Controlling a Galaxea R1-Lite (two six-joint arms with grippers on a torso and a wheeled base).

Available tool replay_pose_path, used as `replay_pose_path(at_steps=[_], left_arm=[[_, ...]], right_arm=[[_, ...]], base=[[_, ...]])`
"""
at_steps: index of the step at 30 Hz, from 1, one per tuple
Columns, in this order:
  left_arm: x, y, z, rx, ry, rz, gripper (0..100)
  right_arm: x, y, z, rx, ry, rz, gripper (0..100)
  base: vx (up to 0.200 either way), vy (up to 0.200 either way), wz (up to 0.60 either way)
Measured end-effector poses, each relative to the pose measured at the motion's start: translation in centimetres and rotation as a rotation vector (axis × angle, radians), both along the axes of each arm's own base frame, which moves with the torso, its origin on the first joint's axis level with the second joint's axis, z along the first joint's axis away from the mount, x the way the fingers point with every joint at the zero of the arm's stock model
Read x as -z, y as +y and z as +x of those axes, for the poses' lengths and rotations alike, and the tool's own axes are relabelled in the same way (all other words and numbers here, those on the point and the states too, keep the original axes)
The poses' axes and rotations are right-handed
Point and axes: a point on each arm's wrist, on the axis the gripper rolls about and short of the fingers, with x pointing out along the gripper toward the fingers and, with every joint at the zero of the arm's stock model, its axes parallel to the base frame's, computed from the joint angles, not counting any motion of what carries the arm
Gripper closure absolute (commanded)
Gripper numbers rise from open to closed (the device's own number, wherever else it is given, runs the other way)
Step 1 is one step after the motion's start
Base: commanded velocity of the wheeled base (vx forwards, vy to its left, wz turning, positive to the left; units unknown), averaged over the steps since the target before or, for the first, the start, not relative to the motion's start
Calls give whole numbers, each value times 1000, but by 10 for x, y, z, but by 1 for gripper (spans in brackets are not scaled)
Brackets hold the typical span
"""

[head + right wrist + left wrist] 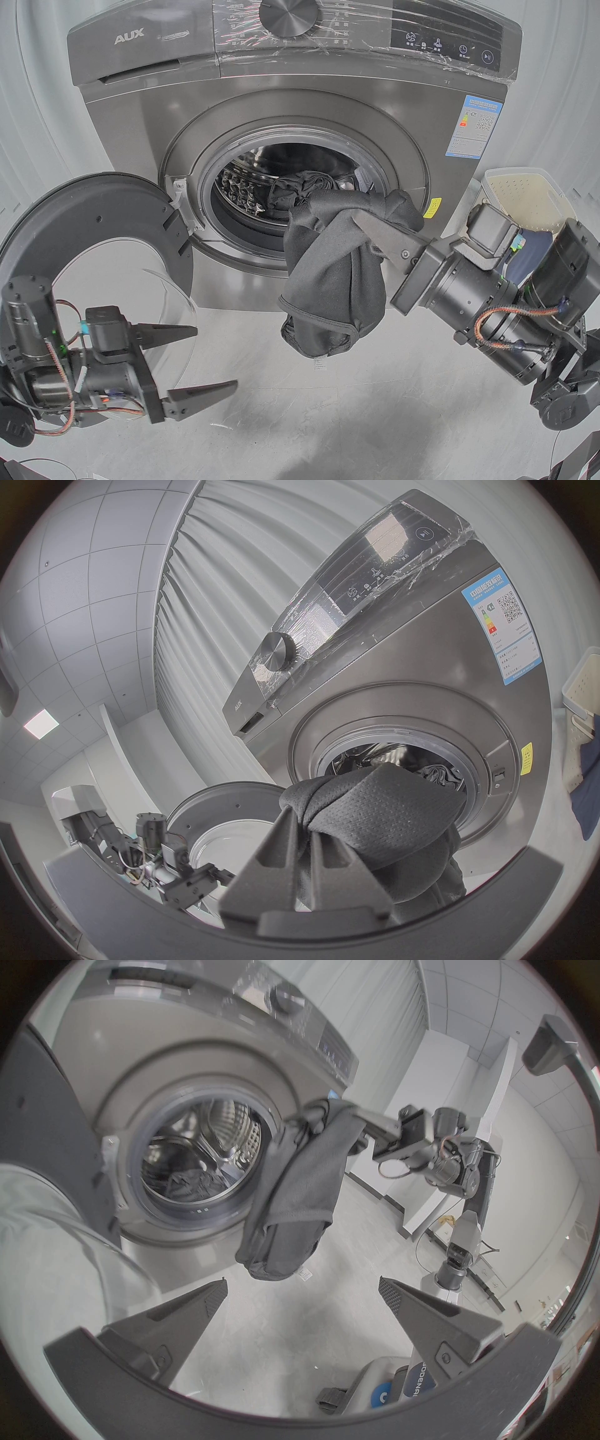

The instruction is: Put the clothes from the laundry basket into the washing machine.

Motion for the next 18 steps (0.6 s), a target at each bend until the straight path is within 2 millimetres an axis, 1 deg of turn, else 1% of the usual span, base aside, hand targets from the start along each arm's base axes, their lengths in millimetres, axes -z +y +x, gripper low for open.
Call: replay_pose_path(at_steps=[4, 8, 13, 18], left_arm=[[11, -17, 19, 32, 52, 24, 0], [20, -28, 34, 46, 80, 37, 0], [30, -39, 51, 48, 88, 38, 0], [46, -47, 68, 43, 104, 45, 0]], right_arm=[[0, 0, 0, 1, -1, 1, 100], [0, 0, 0, -1, 0, -1, 100], [0, 2, -2, -9, 1, -1, 100], [1, 3, -4, -18, 1, -2, 100]], base=[[0, 0, 0], [0, 0, 0], [0, 0, 0], [0, 0, 0]])
